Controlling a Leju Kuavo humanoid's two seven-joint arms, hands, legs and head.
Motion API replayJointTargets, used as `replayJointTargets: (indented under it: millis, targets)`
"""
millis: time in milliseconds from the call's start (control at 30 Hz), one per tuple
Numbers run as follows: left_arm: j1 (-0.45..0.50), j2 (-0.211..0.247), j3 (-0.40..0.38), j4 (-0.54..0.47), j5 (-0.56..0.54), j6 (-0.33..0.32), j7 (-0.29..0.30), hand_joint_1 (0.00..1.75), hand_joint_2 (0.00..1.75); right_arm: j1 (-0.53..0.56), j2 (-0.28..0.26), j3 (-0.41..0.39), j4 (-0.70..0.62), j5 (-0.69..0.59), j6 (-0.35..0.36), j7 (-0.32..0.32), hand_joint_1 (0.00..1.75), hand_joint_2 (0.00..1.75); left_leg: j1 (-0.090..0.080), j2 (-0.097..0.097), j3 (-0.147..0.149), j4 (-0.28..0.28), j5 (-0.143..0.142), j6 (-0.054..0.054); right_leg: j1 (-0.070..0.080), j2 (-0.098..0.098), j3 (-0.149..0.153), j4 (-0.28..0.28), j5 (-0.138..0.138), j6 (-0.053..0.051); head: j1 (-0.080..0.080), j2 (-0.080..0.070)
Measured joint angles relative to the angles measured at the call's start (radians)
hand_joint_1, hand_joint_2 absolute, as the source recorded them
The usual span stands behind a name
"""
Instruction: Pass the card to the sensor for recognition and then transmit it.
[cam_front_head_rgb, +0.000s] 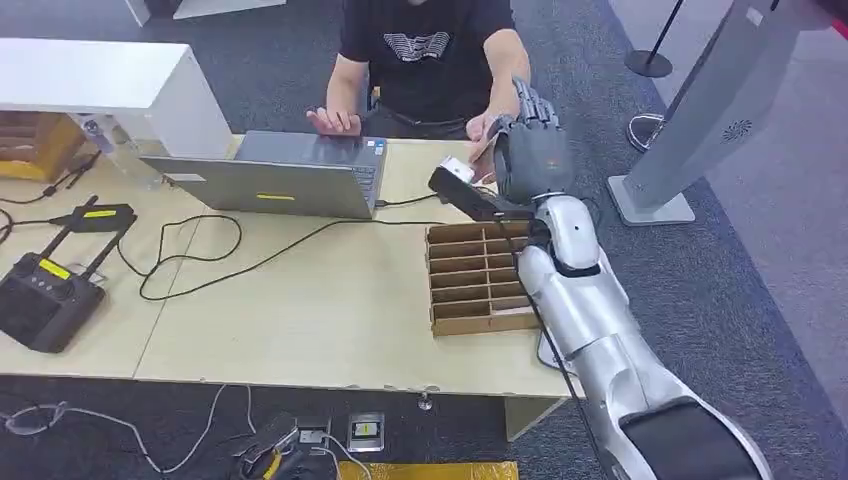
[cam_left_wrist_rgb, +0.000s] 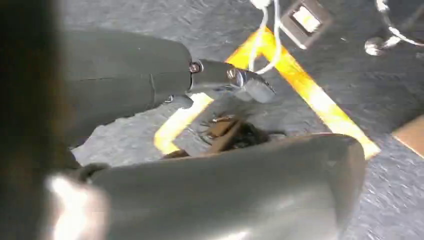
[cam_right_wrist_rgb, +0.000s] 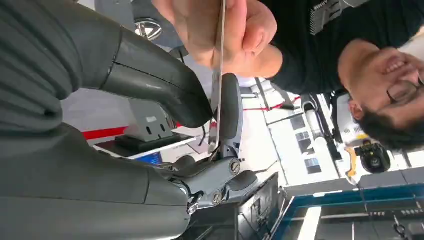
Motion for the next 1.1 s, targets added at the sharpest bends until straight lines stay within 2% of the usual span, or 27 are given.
replayJointTargets:
  millis: [167,200,233,300,333,433,533,667,767,800,900,967,1067,1100]
  targets:
    - [-0.011,-0.042,-0.004,0.140,-0.002,-0.015,-0.026,0.00,0.00,0.003,-0.005,0.006,0.034,0.002,-0.003,-0.001,1.75,1.75,0.000,0.000,0.000,0.000,0.000,0.000,0.000,0.000,0.000,0.000,0.000,0.000,0.000,0.000]
    - [-0.014,-0.050,-0.004,0.164,-0.002,-0.015,-0.027,0.00,0.00,0.003,-0.005,0.007,0.039,0.002,-0.003,-0.001,1.47,1.75,0.000,0.000,0.000,0.000,0.000,0.000,0.000,0.000,0.000,0.000,0.000,0.000,0.000,0.000]
    - [-0.016,-0.057,-0.004,0.181,-0.002,-0.015,-0.027,0.00,0.00,0.003,-0.005,0.007,0.044,0.002,-0.003,-0.001,0.00,1.75,0.000,0.000,-0.001,0.000,0.000,0.000,0.000,0.000,0.000,0.000,0.000,0.000,0.000,0.000]
    - [-0.020,-0.071,-0.005,0.218,-0.001,-0.012,-0.025,0.00,0.00,0.003,-0.005,0.007,0.055,0.002,0.001,-0.001,0.00,1.75,0.000,0.000,-0.001,0.000,0.000,0.000,0.000,0.000,0.000,0.000,0.000,0.000,0.000,0.000]
    - [-0.021,-0.073,-0.005,0.227,0.000,-0.003,-0.010,0.00,0.00,0.003,-0.005,0.007,0.058,0.001,0.009,0.000,0.00,0.00,0.000,0.000,-0.001,0.000,0.000,0.000,0.000,0.000,0.000,0.000,0.000,0.000,0.000,0.000]
    - [-0.020,-0.073,-0.006,0.203,-0.006,0.068,0.110,0.00,0.00,0.002,-0.005,0.008,0.067,-0.021,0.023,-0.004,0.00,0.00,0.000,0.000,-0.001,0.000,0.000,0.000,0.000,0.000,0.000,0.000,0.000,0.000,0.000,0.000]
    - [-0.017,-0.060,-0.008,0.154,0.009,0.109,0.163,0.00,0.00,0.001,-0.005,0.010,0.075,-0.010,0.034,0.010,0.00,0.00,0.000,0.000,-0.001,0.000,0.000,0.000,0.000,0.000,0.000,0.000,0.000,0.000,0.000,0.000]
    - [-0.016,-0.057,-0.010,0.124,0.001,0.107,0.147,0.00,0.00,0.000,-0.006,0.022,0.088,0.006,0.014,0.025,0.00,0.00,0.000,0.000,0.000,0.000,0.000,0.000,0.000,0.000,0.000,0.000,0.000,0.000,0.000,0.000]
    - [-0.019,-0.070,-0.012,0.162,0.020,0.080,0.081,0.00,0.00,-0.002,-0.009,0.030,0.092,0.049,0.023,0.049,0.00,0.00,0.000,0.000,0.000,0.000,0.000,0.000,0.000,0.000,0.000,0.000,0.000,0.000,0.000,0.000]
    - [-0.021,-0.076,-0.013,0.181,0.029,0.088,0.079,0.00,0.00,-0.006,-0.011,0.031,0.090,0.064,0.039,0.054,0.00,0.00,0.000,0.000,0.000,0.000,0.000,0.000,0.000,0.000,0.000,0.000,0.000,0.000,0.000,0.000]
    - [-0.017,-0.085,-0.012,0.187,0.050,0.128,0.101,0.00,0.00,-0.034,-0.032,0.033,0.076,0.103,0.088,0.060,0.00,0.00,0.000,0.001,0.000,0.001,0.000,0.000,0.000,0.001,-0.001,0.000,0.000,0.000,0.000,0.000]
    - [-0.013,-0.089,-0.008,0.189,0.070,0.151,0.124,0.00,0.00,-0.057,-0.065,0.028,0.055,0.104,0.133,0.052,0.00,0.00,0.000,0.001,0.000,0.001,0.000,0.000,0.000,0.000,-0.001,-0.001,0.000,0.000,0.000,0.000]
    - [0.001,-0.093,0.006,0.176,0.072,0.192,0.188,0.00,0.00,-0.091,-0.130,-0.002,0.032,0.024,0.167,-0.002,0.00,0.00,-0.001,0.000,0.000,0.001,0.000,0.000,-0.001,0.000,-0.001,-0.002,0.001,0.001,0.000,0.000]
    - [0.006,-0.093,0.010,0.166,0.069,0.182,0.190,0.00,0.00,-0.103,-0.162,-0.025,0.030,-0.034,0.164,-0.019,0.00,0.00,-0.001,0.000,0.001,0.002,0.000,0.000,-0.001,-0.001,-0.001,-0.002,0.001,0.001,-0.001,0.000]
